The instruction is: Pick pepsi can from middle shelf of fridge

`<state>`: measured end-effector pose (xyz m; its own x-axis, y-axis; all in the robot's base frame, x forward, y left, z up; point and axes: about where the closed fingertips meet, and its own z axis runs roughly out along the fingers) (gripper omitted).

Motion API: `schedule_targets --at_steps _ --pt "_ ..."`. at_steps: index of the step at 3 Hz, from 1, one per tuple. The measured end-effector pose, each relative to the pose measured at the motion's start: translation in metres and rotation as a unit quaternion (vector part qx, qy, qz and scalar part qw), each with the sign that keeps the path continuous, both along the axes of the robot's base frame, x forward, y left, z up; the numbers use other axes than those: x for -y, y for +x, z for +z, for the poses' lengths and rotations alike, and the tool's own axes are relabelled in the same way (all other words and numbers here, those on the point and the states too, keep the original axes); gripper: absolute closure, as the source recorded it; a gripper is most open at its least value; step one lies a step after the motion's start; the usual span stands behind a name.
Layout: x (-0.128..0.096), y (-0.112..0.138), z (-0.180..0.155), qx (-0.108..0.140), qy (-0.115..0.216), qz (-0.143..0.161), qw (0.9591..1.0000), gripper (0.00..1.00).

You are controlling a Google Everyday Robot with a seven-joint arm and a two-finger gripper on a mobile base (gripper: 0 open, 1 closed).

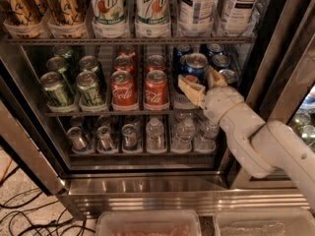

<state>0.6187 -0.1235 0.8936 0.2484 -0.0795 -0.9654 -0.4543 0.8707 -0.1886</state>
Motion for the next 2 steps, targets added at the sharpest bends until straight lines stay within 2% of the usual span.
schedule_targets --at_steps 1,2 --pt "0.001 -0.014 0.026 0.018 -0.007 0.024 0.9995 1.0" --pt "-0.006 -0.04 0.026 0.0 -0.007 0.072 0.9974 1.0"
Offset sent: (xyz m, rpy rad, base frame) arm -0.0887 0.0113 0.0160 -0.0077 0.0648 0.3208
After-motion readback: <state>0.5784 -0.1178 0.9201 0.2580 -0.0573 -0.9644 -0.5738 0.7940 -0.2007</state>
